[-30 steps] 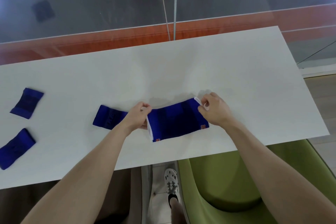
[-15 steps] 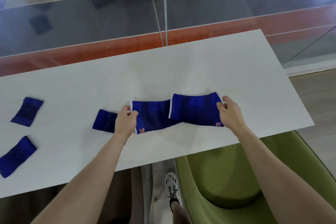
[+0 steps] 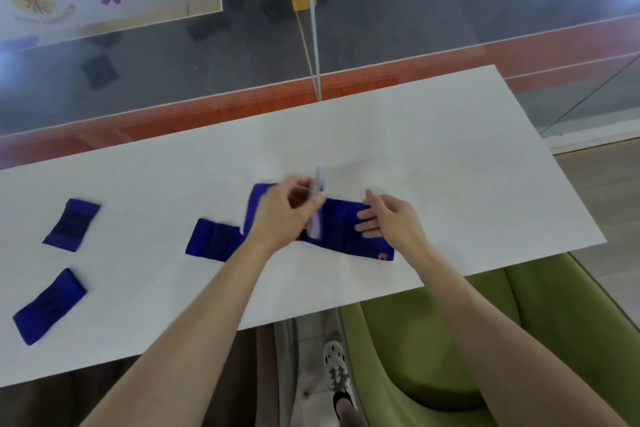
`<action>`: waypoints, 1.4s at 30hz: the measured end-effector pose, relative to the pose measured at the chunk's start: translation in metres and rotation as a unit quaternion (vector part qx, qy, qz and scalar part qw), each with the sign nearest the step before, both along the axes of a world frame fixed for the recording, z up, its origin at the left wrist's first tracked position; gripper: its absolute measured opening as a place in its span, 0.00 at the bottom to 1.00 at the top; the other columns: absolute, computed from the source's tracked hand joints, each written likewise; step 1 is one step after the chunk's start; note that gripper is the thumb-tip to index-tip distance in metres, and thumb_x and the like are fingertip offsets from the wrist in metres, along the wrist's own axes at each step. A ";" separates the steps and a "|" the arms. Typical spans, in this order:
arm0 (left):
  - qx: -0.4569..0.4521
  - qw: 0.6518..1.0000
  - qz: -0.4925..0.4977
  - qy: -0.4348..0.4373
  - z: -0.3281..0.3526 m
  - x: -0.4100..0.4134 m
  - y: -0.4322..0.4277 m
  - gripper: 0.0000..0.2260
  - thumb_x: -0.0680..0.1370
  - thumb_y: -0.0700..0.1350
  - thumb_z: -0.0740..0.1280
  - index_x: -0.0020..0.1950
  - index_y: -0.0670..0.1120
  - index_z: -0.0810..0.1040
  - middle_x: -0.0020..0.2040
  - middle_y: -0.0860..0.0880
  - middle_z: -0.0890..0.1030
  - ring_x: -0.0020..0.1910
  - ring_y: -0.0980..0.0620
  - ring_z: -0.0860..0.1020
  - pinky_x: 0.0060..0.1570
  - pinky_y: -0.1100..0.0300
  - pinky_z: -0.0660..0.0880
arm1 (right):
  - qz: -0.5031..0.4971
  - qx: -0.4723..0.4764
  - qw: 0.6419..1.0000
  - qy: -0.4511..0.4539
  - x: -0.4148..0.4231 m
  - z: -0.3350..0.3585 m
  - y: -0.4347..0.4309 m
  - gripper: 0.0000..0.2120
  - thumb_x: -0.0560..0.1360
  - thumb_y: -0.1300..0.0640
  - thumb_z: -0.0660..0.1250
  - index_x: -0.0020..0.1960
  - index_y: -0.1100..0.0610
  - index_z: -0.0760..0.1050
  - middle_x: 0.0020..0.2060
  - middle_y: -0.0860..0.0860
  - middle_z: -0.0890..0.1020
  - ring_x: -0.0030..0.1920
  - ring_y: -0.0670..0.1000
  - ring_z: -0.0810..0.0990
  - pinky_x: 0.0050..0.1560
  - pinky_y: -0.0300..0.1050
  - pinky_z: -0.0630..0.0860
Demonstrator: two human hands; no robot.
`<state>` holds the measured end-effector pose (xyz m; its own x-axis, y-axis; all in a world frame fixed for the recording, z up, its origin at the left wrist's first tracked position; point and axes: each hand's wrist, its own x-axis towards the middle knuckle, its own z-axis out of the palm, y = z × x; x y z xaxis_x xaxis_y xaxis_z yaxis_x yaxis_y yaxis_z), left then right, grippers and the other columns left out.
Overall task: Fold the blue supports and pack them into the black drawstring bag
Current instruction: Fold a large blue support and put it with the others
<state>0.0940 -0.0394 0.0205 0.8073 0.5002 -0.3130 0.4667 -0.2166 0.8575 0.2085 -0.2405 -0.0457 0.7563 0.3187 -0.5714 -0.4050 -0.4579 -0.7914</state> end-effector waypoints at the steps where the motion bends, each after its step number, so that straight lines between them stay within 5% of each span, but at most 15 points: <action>1: -0.087 0.995 -0.039 0.033 -0.013 0.000 -0.010 0.09 0.87 0.45 0.69 0.66 0.47 0.83 0.59 0.50 0.87 0.58 0.56 0.86 0.53 0.53 0.87 | -0.007 0.004 0.999 0.054 -0.001 -0.002 0.004 0.28 0.80 0.31 0.67 0.58 0.56 0.84 0.47 0.55 0.90 0.45 0.57 0.91 0.55 0.60 0.88; 3: -0.101 0.989 -0.060 0.089 -0.042 -0.008 -0.021 0.12 0.88 0.41 0.64 0.69 0.45 0.83 0.62 0.48 0.87 0.64 0.50 0.85 0.64 0.49 0.84 | 0.029 -0.060 0.994 0.081 -0.003 -0.013 0.004 0.33 0.76 0.26 0.68 0.54 0.58 0.84 0.46 0.57 0.90 0.45 0.58 0.91 0.50 0.54 0.88; 6: 0.127 0.980 0.031 0.152 -0.083 -0.027 -0.008 0.14 0.84 0.42 0.67 0.70 0.47 0.81 0.66 0.48 0.84 0.66 0.47 0.82 0.66 0.48 0.80 | 0.078 -0.129 0.988 0.027 -0.009 -0.029 -0.003 0.18 0.80 0.44 0.74 0.55 0.60 0.80 0.43 0.55 0.88 0.38 0.54 0.90 0.34 0.44 0.81; 8: 0.180 0.958 0.071 0.212 -0.100 -0.035 0.005 0.19 0.82 0.48 0.71 0.73 0.46 0.76 0.69 0.46 0.80 0.67 0.43 0.79 0.63 0.44 0.80 | 0.073 -0.150 0.986 -0.015 -0.010 -0.035 -0.004 0.13 0.80 0.49 0.73 0.53 0.60 0.78 0.43 0.54 0.86 0.36 0.53 0.87 0.33 0.46 0.80; 11: 0.122 0.953 0.074 0.267 -0.111 -0.029 0.014 0.24 0.79 0.52 0.77 0.69 0.44 0.76 0.61 0.47 0.84 0.56 0.46 0.79 0.52 0.51 0.78 | 0.075 -0.157 0.984 -0.049 -0.011 -0.038 0.002 0.06 0.81 0.55 0.67 0.52 0.59 0.75 0.45 0.54 0.84 0.42 0.57 0.86 0.39 0.55 0.86; 15: 0.091 0.954 0.096 0.268 -0.115 -0.019 0.016 0.11 0.75 0.46 0.82 0.47 0.45 0.81 0.45 0.48 0.85 0.48 0.45 0.84 0.48 0.51 0.81 | 0.082 -0.138 0.985 -0.065 -0.017 -0.038 0.002 0.04 0.79 0.63 0.63 0.54 0.58 0.73 0.45 0.55 0.83 0.42 0.60 0.85 0.40 0.58 0.86; 17: 0.083 0.958 0.108 0.251 -0.116 -0.022 0.018 0.12 0.75 0.46 0.82 0.53 0.44 0.83 0.49 0.49 0.86 0.51 0.45 0.85 0.49 0.52 0.80 | 0.078 -0.134 0.986 -0.056 -0.020 -0.036 -0.002 0.03 0.79 0.63 0.65 0.52 0.58 0.73 0.44 0.55 0.83 0.40 0.59 0.85 0.39 0.60 0.85; 21: 0.060 0.976 0.122 0.171 -0.112 -0.021 0.028 0.13 0.76 0.48 0.82 0.55 0.45 0.84 0.50 0.52 0.86 0.51 0.48 0.85 0.51 0.55 0.79 | 0.066 -0.141 0.986 -0.067 -0.032 -0.033 -0.021 0.04 0.80 0.59 0.70 0.49 0.58 0.76 0.40 0.52 0.84 0.38 0.51 0.82 0.32 0.42 0.76; 26: 0.118 0.981 0.063 0.141 -0.104 0.007 0.022 0.10 0.79 0.48 0.79 0.57 0.48 0.85 0.47 0.55 0.85 0.47 0.52 0.84 0.53 0.53 0.81 | 0.011 -0.175 0.978 -0.114 -0.030 -0.037 -0.035 0.14 0.82 0.54 0.68 0.41 0.61 0.75 0.34 0.56 0.82 0.33 0.53 0.75 0.33 0.47 0.70; 32: 0.181 0.961 0.026 0.207 -0.114 0.024 0.021 0.12 0.78 0.49 0.79 0.59 0.47 0.85 0.52 0.51 0.88 0.52 0.46 0.85 0.54 0.48 0.84 | 0.034 -0.229 0.961 -0.149 -0.003 -0.043 -0.034 0.07 0.79 0.55 0.71 0.44 0.57 0.80 0.38 0.51 0.85 0.40 0.56 0.84 0.40 0.52 0.83; 36: 0.163 0.954 0.024 0.250 -0.119 0.025 0.018 0.19 0.77 0.51 0.80 0.64 0.46 0.80 0.56 0.50 0.86 0.56 0.45 0.84 0.53 0.51 0.81 | 0.038 -0.296 0.937 -0.180 0.000 -0.048 -0.040 0.12 0.79 0.50 0.75 0.55 0.57 0.78 0.49 0.49 0.83 0.46 0.53 0.80 0.46 0.48 0.76; 38: 0.118 0.955 0.027 0.272 -0.122 0.028 0.019 0.16 0.76 0.50 0.79 0.60 0.44 0.85 0.53 0.48 0.88 0.55 0.45 0.86 0.52 0.50 0.82 | 0.041 -0.305 0.936 -0.172 0.000 -0.048 -0.040 0.17 0.78 0.48 0.76 0.59 0.57 0.76 0.50 0.51 0.81 0.47 0.53 0.78 0.47 0.47 0.74; 42: 0.047 0.961 0.024 0.273 -0.122 0.030 0.019 0.09 0.75 0.47 0.77 0.49 0.42 0.84 0.46 0.46 0.87 0.49 0.43 0.85 0.47 0.49 0.80 | 0.034 -0.255 0.963 -0.080 0.003 -0.046 -0.035 0.14 0.76 0.48 0.77 0.51 0.55 0.77 0.44 0.49 0.84 0.44 0.52 0.83 0.37 0.45 0.75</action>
<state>0.1243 -0.0209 -0.1013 0.5117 0.5790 -0.6348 0.8522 -0.2481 0.4606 0.2111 -0.2753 -0.0919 0.8348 0.0806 -0.5447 -0.2512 -0.8245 -0.5070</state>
